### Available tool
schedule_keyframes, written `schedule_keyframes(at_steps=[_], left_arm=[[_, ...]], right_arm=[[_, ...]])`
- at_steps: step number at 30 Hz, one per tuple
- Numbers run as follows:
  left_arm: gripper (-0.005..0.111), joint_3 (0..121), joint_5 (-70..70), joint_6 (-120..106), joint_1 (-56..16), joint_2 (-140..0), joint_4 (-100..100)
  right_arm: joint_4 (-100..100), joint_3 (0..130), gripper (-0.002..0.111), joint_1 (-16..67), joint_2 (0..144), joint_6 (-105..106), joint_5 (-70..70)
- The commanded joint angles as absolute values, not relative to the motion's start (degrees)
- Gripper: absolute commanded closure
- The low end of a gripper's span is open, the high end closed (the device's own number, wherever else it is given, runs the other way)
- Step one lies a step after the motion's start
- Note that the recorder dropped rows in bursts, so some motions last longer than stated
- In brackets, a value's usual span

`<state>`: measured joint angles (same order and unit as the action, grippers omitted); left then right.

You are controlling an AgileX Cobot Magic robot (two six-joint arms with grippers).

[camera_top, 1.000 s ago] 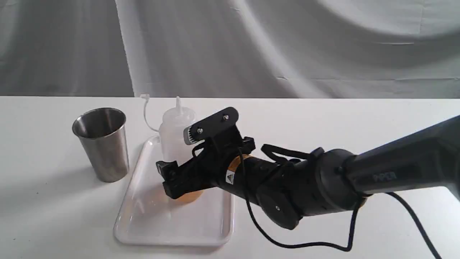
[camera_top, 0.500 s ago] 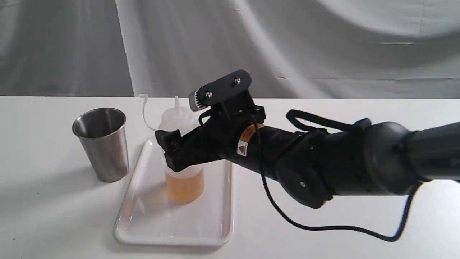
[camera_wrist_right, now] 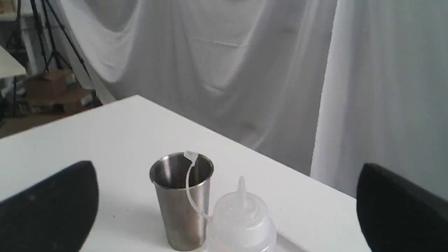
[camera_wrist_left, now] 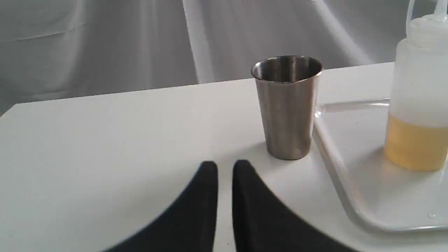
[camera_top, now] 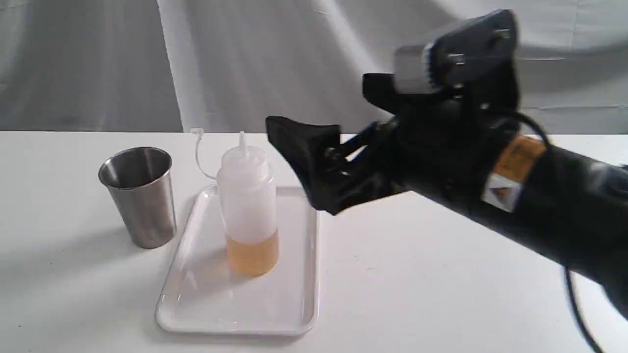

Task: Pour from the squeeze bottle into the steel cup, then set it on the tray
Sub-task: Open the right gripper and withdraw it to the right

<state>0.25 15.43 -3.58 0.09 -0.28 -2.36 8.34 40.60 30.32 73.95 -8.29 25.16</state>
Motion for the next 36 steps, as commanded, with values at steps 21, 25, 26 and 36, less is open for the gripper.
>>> schedule_keyframes(at_steps=[21, 25, 26, 36], left_arm=[[0.098, 0.0, 15.03, -3.48, 0.03, 0.0, -2.49], [0.098, 0.0, 15.03, -3.48, 0.03, 0.0, -2.49], [0.098, 0.0, 15.03, -3.48, 0.03, 0.0, -2.49], [0.098, 0.0, 15.03, -3.48, 0.03, 0.0, -2.49]], right_arm=[[6.87, 27.8, 0.108, 30.26, 36.97, -11.04, -2.98], [6.87, 27.8, 0.108, 30.26, 36.97, -10.82, -2.21], [6.87, 27.8, 0.108, 30.26, 36.97, -10.82, -1.38], [6.87, 27.8, 0.108, 30.26, 36.97, -10.82, 4.01]])
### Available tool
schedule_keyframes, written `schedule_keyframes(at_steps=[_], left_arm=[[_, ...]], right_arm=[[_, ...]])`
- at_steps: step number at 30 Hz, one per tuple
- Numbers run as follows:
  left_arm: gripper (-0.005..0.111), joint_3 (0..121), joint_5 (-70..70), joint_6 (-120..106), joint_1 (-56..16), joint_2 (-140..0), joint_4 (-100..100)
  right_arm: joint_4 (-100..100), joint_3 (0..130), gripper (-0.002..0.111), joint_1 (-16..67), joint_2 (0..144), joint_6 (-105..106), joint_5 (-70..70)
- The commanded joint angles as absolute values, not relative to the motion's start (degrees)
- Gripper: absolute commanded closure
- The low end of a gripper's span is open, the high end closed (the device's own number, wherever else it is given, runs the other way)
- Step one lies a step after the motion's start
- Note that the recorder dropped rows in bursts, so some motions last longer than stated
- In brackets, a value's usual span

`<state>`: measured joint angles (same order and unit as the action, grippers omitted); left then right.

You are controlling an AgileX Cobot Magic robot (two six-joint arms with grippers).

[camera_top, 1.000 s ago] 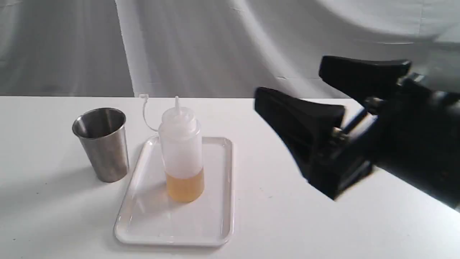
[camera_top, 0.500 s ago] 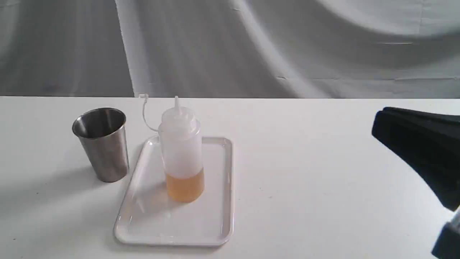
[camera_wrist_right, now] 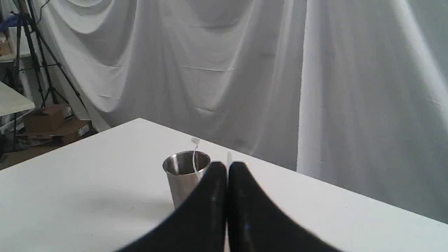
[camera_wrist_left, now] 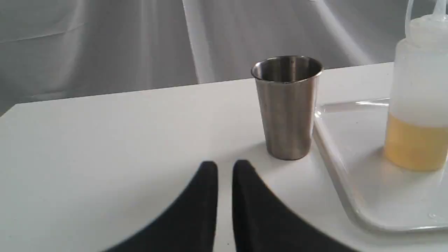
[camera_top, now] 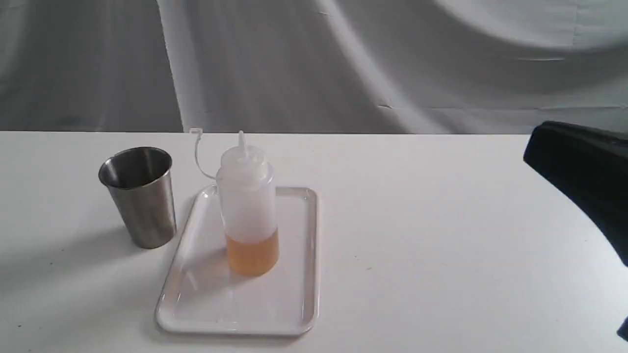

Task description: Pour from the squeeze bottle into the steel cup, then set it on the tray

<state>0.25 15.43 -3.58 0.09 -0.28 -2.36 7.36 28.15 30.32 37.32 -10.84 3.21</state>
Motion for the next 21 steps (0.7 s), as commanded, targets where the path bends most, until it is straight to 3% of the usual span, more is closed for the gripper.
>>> schedule_keyframes(at_steps=[1, 9, 21], left_arm=[[0.098, 0.0, 15.03, -3.48, 0.03, 0.0, -2.49], [0.098, 0.0, 15.03, -3.48, 0.03, 0.0, -2.49], [0.098, 0.0, 15.03, -3.48, 0.03, 0.0, -2.49]], right_arm=[[6.87, 27.8, 0.108, 30.26, 36.97, -10.82, 4.01], [9.03, 27.8, 0.108, 28.08, 34.18, -10.82, 3.9], [9.03, 22.35, 0.108, 11.56, 20.49, -10.82, 2.45]])
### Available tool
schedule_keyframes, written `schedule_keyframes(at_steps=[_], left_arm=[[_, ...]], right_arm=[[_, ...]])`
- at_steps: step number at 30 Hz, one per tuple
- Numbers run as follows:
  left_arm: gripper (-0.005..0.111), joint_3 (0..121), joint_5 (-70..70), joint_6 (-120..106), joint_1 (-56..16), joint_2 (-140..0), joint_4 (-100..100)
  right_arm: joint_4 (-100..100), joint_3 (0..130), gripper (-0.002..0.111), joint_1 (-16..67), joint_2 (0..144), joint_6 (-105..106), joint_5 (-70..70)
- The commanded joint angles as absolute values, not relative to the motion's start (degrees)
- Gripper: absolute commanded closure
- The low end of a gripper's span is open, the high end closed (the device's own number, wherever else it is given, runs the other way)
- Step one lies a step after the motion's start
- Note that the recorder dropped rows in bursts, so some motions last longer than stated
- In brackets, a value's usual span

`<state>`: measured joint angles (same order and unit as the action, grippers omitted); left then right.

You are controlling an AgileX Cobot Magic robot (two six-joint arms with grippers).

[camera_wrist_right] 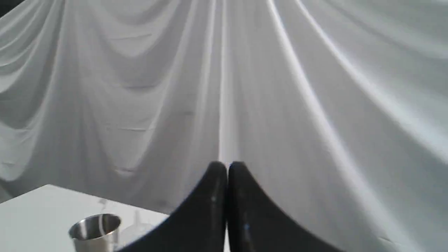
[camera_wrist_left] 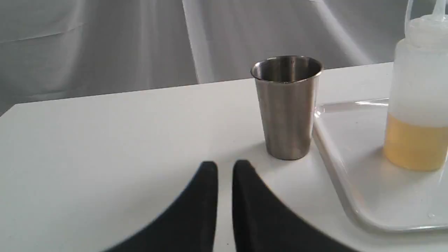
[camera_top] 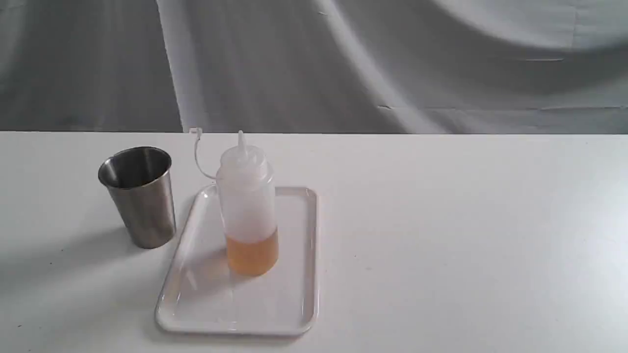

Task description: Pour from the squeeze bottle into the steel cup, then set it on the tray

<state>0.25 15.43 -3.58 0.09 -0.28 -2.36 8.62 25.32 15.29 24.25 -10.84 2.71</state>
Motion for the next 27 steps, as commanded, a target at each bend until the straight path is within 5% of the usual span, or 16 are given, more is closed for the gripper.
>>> schedule_keyframes(at_steps=[1, 13, 27], left_arm=[[0.098, 0.0, 15.03, -3.48, 0.03, 0.0, -2.49], [0.098, 0.0, 15.03, -3.48, 0.03, 0.0, -2.49], [0.098, 0.0, 15.03, -3.48, 0.03, 0.0, -2.49]], right_arm=[[9.03, 21.21, 0.108, 9.77, 19.22, -10.82, 2.45], [8.13, 8.83, 0.108, -5.09, 3.75, -10.82, 1.98], [8.13, 8.83, 0.108, -6.14, 0.99, -10.69, 1.92]])
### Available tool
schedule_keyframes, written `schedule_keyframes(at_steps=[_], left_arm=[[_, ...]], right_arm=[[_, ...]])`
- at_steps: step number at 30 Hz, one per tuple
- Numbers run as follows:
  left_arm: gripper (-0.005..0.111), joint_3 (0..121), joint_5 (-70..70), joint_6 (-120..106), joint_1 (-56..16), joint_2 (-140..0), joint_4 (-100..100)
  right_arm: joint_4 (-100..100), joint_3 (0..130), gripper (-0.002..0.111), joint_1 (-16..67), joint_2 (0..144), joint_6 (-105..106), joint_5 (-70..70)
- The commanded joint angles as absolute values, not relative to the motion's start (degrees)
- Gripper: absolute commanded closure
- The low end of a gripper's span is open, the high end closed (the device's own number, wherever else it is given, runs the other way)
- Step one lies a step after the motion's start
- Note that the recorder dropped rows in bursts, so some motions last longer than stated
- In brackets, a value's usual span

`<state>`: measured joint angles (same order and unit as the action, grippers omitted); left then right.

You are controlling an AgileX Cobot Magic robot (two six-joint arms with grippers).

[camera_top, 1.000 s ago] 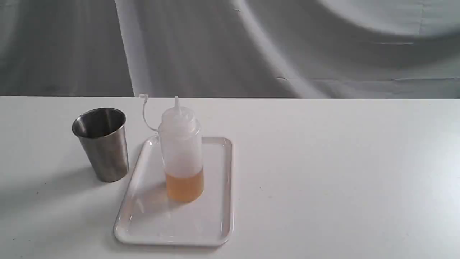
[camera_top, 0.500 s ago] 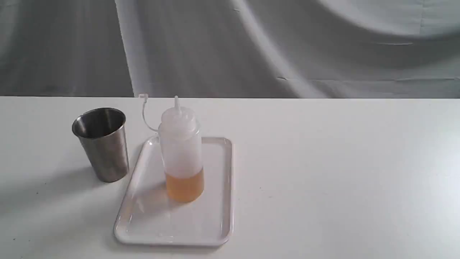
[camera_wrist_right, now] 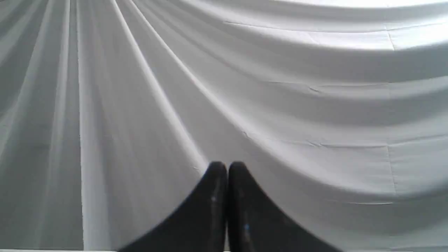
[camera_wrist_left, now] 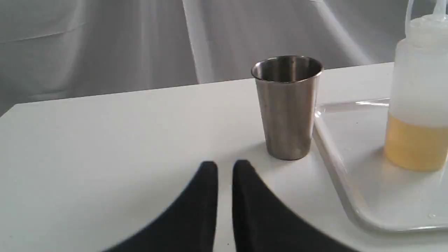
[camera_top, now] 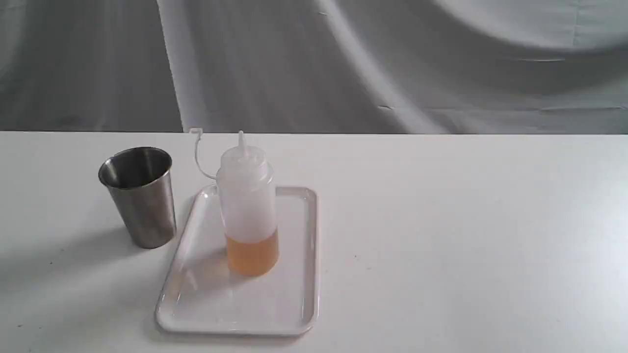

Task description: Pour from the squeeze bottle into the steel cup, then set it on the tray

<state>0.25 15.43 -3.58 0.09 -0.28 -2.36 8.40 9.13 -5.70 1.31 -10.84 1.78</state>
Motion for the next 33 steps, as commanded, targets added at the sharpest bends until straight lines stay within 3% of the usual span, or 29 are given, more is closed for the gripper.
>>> schedule_keyframes(at_steps=[1, 11, 33], left_arm=[[0.098, 0.0, 15.03, -3.48, 0.03, 0.0, -2.49], [0.098, 0.0, 15.03, -3.48, 0.03, 0.0, -2.49], [0.098, 0.0, 15.03, -3.48, 0.03, 0.0, -2.49]], right_arm=[[8.13, 8.83, 0.108, -6.14, 0.99, -10.69, 1.92], [10.31, 8.73, 0.108, -6.14, 0.99, -10.27, -8.69], [11.4, 0.0, 0.108, -11.34, 0.0, -10.08, -7.77]])
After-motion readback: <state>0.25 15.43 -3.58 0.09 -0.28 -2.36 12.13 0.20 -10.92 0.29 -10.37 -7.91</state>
